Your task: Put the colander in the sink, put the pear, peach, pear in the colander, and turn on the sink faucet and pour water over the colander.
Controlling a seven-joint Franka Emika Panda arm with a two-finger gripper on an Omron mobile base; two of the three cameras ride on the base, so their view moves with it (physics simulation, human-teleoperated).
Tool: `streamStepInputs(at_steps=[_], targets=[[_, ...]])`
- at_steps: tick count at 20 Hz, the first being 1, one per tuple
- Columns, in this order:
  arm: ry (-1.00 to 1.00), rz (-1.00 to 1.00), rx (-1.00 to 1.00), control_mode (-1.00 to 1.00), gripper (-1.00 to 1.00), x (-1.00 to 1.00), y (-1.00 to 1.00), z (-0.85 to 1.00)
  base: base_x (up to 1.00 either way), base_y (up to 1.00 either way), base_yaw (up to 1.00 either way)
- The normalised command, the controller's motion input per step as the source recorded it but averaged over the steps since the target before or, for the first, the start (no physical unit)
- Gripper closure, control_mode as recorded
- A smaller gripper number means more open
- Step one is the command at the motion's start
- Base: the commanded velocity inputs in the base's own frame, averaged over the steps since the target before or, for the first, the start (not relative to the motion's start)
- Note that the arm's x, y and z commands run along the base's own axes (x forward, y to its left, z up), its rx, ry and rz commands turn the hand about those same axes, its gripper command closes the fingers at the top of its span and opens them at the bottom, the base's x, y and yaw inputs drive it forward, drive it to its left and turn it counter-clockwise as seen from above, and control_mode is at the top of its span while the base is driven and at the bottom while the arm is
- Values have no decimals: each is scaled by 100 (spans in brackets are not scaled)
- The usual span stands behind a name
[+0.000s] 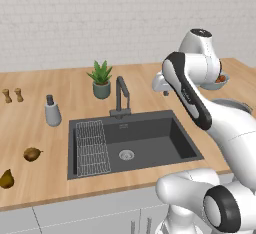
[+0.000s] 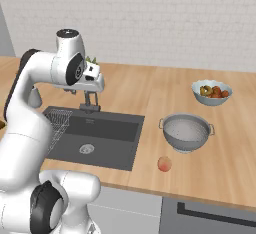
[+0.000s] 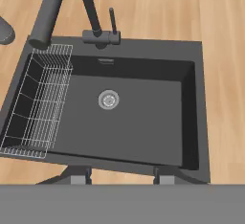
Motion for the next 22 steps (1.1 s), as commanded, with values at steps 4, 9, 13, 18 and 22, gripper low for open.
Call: streamStepInputs(at_steps=[4, 9, 13, 18, 22], targets=[[-2, -2, 0, -100, -100, -9, -17, 0, 0, 0, 0], [-1, -10, 5, -100, -100, 0, -96, -3, 0, 0, 0], [0, -25, 1, -100, -100, 0, -100, -16, 0, 0, 0], [0, -36, 0, -100, -100, 0, -100, -30, 0, 0, 0], [1, -40, 0, -100, -100, 0, -100, -37, 0, 0, 0]])
